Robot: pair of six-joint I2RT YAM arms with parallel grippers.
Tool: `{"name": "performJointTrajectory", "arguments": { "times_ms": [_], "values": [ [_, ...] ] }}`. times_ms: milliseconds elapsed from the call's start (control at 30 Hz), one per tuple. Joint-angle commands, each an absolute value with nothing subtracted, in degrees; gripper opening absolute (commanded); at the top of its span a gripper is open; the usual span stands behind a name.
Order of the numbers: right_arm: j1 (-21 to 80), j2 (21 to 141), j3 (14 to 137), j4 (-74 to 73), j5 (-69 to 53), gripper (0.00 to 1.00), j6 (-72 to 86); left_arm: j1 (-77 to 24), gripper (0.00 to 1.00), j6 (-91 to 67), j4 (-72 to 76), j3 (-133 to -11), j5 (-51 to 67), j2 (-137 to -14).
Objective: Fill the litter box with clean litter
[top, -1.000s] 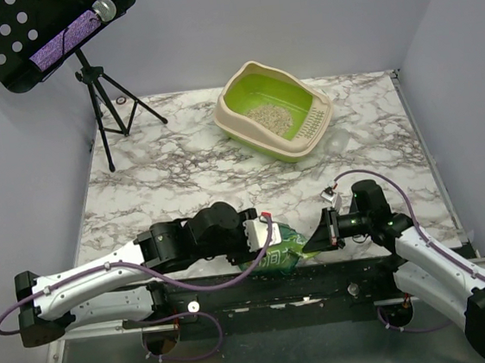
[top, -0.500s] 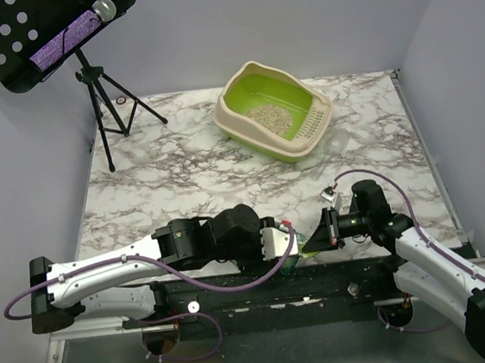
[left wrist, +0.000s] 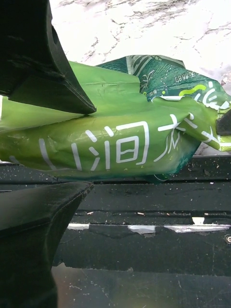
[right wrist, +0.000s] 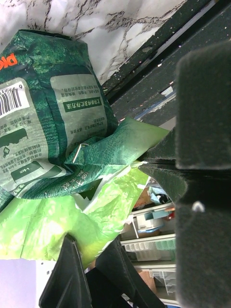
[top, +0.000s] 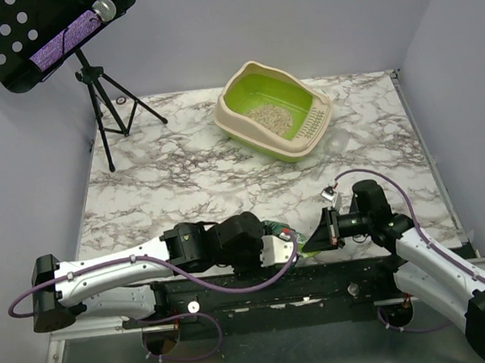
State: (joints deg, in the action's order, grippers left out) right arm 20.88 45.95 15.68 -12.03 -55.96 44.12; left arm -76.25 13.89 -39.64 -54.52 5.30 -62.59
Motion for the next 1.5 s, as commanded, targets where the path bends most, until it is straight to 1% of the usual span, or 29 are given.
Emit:
{"name": "performJointTrajectory", "arguments": {
  "times_ms": [0,100,167,300,400,467,500,667,733,933,1067,1100,1133,1167,1200,1233,1267,1333,1400,1467],
  "values": [
    [20.48,45.26,15.21,-12.92,-53.79,0.00,43.95,-76.73,0.66,13.80,-38.50,-53.09,4.31,-62.67],
    [20.48,44.91,15.29,-13.09,-53.70,0.01,43.86,-76.73,0.66,13.80,-38.15,-53.09,3.61,-62.84],
    [20.48,44.91,15.29,-13.18,-53.79,0.00,43.86,-76.64,0.64,13.71,-37.79,-53.00,3.60,-63.37],
    [20.48,44.39,15.38,-13.53,-53.88,0.00,44.03,-76.64,0.48,13.80,-37.62,-52.56,2.90,-64.34],
    [20.48,43.95,15.64,-13.62,-54.49,0.01,44.12,-76.64,0.28,13.80,-38.14,-52.73,2.55,-64.86],
    [20.48,43.68,16.26,-13.89,-54.93,0.00,44.21,-76.73,0.08,13.45,-39.11,-53.43,1.94,-65.74],
    [20.48,43.51,16.69,-14.15,-55.11,0.01,44.12,-76.64,0.00,13.19,-39.37,-53.52,1.50,-65.92],
    [20.48,42.54,19.51,-15.55,-54.15,0.00,43.77,-76.64,0.00,12.39,-36.48,-50.46,0.44,-62.77],
    [20.48,42.80,21.26,-16.08,-53.70,0.00,43.51,-76.64,0.00,12.48,-34.81,-48.17,-1.93,-59.96],
    [19.34,46.66,27.06,-16.52,-51.33,0.00,42.80,-76.82,0.00,13.27,-30.86,-43.60,-5.18,-52.04],
    [17.14,50.00,31.10,-18.36,-47.73,0.01,38.95,-76.90,0.00,13.62,-28.57,-41.05,-5.62,-48.96],
    [16.53,51.05,32.51,-19.94,-46.33,0.06,37.37,-76.90,0.00,13.71,-28.13,-40.44,-5.89,-48.26],
    [16.18,51.93,34.43,-21.00,-45.10,0.14,35.44,-76.99,0.00,13.80,-27.78,-39.99,-6.32,-47.64],
    [16.17,52.38,36.19,-22.05,-43.26,0.26,33.16,-77.08,0.00,13.80,-27.69,-39.82,-6.59,-47.20],
    [16.17,52.64,38.56,-23.28,-41.76,0.36,31.22,-77.08,0.00,13.71,-27.51,-39.64,-6.94,-46.76],
    [16.17,52.82,41.02,-24.42,-39.83,0.50,28.85,-77.08,0.00,13.62,-27.42,-39.46,-7.47,-46.41],
    [16.17,52.82,43.22,-25.74,-37.73,0.59,26.74,-77.08,0.00,13.54,-27.25,-39.29,-7.91,-45.97],
    [16.17,52.30,47.27,-26.89,-34.12,0.67,23.39,-77.08,0.00,13.19,-26.90,-38.94,-9.31,-45.44],
    [16.26,51.42,49.65,-26.89,-33.14,0.68,21.54,-76.99,0.00,12.57,-26.72,-38.76,-10.28,-45.09],
    [17.31,50.45,51.41,-26.11,-34.62,0.68,19.35,-76.99,0.00,12.22,-26.46,-38.59,-12.12,-44.48]
  ]
}}
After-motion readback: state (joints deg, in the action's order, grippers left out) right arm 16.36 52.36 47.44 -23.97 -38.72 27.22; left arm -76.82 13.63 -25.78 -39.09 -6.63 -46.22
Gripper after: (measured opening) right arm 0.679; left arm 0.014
